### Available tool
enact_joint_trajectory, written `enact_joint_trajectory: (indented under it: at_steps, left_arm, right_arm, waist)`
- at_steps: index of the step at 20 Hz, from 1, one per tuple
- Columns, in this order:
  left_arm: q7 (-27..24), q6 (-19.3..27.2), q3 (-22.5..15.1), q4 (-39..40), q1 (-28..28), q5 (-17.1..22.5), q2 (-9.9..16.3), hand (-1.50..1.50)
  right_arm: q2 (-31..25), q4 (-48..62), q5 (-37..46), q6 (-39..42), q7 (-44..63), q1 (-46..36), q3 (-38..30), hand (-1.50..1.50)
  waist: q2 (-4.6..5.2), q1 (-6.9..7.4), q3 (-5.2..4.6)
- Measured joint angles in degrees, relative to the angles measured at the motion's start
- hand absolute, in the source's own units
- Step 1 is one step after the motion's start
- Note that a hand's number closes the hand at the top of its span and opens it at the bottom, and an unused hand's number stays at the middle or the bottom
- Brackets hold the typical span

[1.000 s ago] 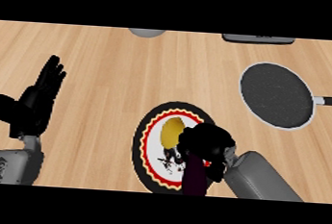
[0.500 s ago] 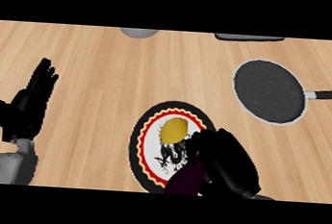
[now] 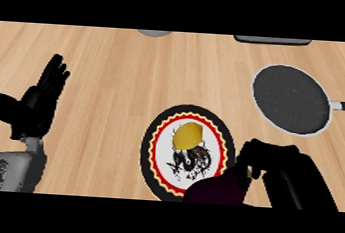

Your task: Pick the eggplant from the plate and place it in the pan

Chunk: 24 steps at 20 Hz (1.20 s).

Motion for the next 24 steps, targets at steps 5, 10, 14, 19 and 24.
enact_joint_trajectory:
  at_steps: [5,10,14,19,24]
  left_arm:
    - [0.3,-0.6,0.3,-0.1,-1.0,0.3,0.4,0.00]
    - [0.2,-0.3,-0.4,-0.1,-1.0,-0.5,-0.4,0.00]
    - [0.5,-0.6,-0.6,-0.6,-1.1,-0.3,-0.7,0.00]
    - [-0.4,-1.7,-0.3,0.4,-1.4,0.1,-0.4,0.00]
    - [-1.6,-1.8,-0.9,1.2,-1.4,-0.3,-1.3,0.00]
  right_arm:
    - [1.4,2.1,-10.9,-1.3,-1.5,-3.2,-13.5,1.50]
    - [-3.6,14.6,-17.5,-2.9,-6.6,-12.4,-27.9,1.50]
    - [-8.5,28.9,-18.2,-7.6,-15.3,-16.9,-34.8,1.50]
    - [-15.2,47.0,-14.3,-15.6,-24.6,-23.5,-39.3,1.50]
    - [-19.8,67.8,-12.7,-23.4,-33.8,-31.0,-42.9,1.50]
  waist:
    - [0.26,0.74,0.03]
    - [0.42,1.28,0.04]
    - [0.52,1.75,0.05]
    - [0.87,2.55,0.07]
    - [1.10,3.19,0.12]
